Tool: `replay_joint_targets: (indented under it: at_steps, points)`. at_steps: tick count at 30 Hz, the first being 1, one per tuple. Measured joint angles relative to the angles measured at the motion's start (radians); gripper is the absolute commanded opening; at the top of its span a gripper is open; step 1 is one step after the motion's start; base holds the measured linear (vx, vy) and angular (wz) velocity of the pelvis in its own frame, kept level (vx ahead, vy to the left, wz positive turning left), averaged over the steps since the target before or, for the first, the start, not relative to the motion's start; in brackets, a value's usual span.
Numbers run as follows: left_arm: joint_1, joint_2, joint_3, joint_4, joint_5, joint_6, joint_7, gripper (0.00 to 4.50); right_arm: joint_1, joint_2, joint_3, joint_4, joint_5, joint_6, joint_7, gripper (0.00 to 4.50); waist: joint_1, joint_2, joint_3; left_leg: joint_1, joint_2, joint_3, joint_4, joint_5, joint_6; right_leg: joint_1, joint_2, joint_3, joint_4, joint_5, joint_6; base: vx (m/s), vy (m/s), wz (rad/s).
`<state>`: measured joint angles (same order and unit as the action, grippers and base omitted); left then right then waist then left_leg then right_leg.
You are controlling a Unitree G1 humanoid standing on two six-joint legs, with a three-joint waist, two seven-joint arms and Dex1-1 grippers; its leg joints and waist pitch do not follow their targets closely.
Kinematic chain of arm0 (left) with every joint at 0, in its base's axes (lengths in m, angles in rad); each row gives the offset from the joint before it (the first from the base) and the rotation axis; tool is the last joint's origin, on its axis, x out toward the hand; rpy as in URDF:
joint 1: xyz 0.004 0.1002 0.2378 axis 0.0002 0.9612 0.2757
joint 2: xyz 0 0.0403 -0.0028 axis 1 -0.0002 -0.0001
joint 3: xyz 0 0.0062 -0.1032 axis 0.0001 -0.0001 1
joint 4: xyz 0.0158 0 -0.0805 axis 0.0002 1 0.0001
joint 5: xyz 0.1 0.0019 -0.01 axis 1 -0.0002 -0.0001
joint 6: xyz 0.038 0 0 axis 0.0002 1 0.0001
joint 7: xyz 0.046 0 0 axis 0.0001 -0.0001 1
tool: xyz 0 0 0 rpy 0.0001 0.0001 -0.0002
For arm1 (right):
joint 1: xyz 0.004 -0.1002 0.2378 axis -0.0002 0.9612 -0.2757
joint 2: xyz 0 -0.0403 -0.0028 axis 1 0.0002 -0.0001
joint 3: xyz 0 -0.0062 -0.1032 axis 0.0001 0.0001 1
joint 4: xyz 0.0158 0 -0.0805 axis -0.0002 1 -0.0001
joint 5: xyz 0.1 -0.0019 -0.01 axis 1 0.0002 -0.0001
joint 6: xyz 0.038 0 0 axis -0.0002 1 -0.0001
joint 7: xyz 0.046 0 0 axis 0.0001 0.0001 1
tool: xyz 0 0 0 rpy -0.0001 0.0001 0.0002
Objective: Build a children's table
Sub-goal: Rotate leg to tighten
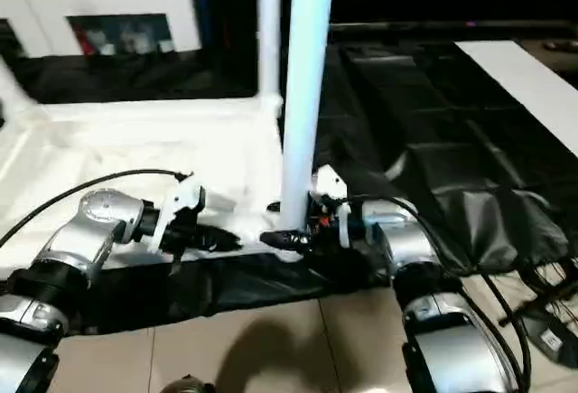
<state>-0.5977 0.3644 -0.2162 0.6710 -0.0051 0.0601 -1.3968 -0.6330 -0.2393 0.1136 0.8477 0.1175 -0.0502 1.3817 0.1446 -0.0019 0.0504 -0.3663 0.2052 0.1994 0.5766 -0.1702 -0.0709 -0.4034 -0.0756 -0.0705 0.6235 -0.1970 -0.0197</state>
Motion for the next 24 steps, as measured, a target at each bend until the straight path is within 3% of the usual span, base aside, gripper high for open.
replay_joint_targets:
  at_steps: [7,11,19,24]
  points:
    - [0.000,-0.003,0.005,0.001,0.001,0.002,0.026,0.00,0.004,0.005,-0.008,-0.010,0.005,0.015,-0.059,2.29,0.000,0.000,0.000,0.000,0.000,0.000,0.000,0.000,0.000,0.000,0.000,0.000,0.001,0.000,0.000,0.000,0.000,0.00]
    - [-0.009,-0.031,0.030,0.015,0.016,0.015,0.157,0.00,-0.007,0.052,-0.053,0.028,-0.016,-0.014,-0.284,2.14,-0.004,0.000,0.000,0.003,0.000,0.000,0.000,0.000,-0.001,0.001,0.000,0.001,0.002,0.000,0.000,0.000,0.000,0.00]
    - [-0.070,-0.168,0.064,0.069,0.055,0.088,0.454,0.00,-0.084,0.167,-0.155,0.139,-0.045,-0.031,-0.854,2.00,-0.030,-0.001,0.000,0.001,-0.001,0.000,0.000,0.001,-0.001,0.000,0.000,0.001,0.000,0.001,-0.001,0.000,0.000,0.00]
    - [-0.077,-0.209,0.064,0.071,0.069,0.089,0.524,0.00,-0.087,0.200,-0.184,0.155,-0.054,-0.071,-1.005,2.00,-0.029,0.000,-0.001,0.001,-0.002,0.000,-0.004,0.000,-0.001,0.000,0.000,0.001,-0.004,0.000,0.001,0.000,0.000,0.00]
